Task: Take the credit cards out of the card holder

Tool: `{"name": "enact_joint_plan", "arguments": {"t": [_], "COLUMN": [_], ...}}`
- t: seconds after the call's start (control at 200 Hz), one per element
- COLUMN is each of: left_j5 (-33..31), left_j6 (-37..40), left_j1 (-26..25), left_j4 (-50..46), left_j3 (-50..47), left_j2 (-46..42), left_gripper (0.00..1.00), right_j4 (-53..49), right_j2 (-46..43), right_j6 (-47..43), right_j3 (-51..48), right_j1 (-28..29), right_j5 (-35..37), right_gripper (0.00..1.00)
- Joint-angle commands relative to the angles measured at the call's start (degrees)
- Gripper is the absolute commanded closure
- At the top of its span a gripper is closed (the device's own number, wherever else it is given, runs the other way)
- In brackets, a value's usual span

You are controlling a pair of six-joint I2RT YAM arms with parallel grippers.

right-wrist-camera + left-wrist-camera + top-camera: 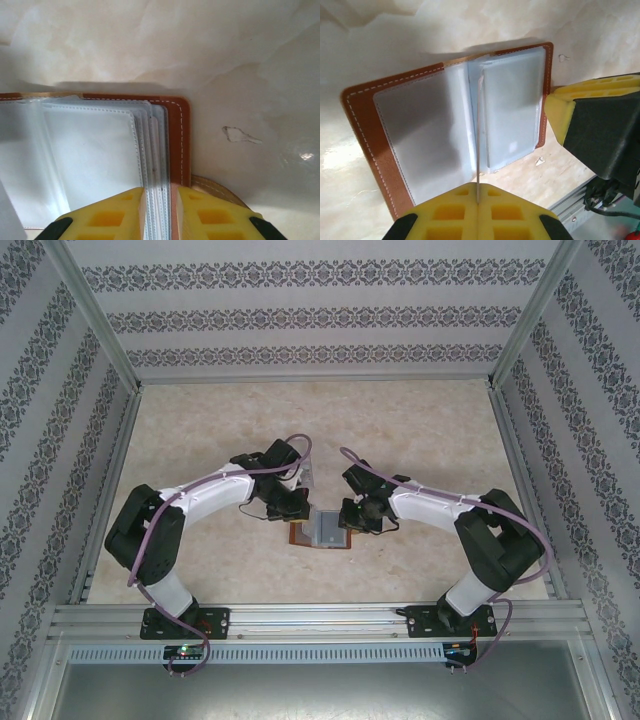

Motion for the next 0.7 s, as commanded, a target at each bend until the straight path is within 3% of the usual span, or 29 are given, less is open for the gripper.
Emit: {"name": "enact_joint_plan", "arguments": {"t": [0.0, 0.155, 0.425, 0.694], "left_j5": [-3.2, -5.3, -20.8, -26.0], "left_j6": [10.7, 23.3, 42.1, 60.0], "left_j1": [-0.2, -0.1, -0.2, 0.0], "left_j4": [-9.5, -13.7, -23.5, -25.5], "left_j3": [4.8, 8.2, 18.0, 25.3], "left_j2": [0.3, 1.0, 6.6, 9.7], "left_gripper": [0.99, 1.00, 1.00, 1.00], "right_j4": [-2.1, -3.0, -5.5, -7.4], "right_j2": [-2.7, -4.7, -8.3, -10.9], "right_j6": [-1.3, -2.5, -5.6, -7.7], "right_j3": [0.8, 0.6, 0.4, -0.4], "right_j1": [-1.1, -2.8, -6.5, -8.5], "right_j5": [1.0, 1.1, 0.5, 0.0], "right_gripper": [0.76, 0.76, 0.76, 0.75]}}
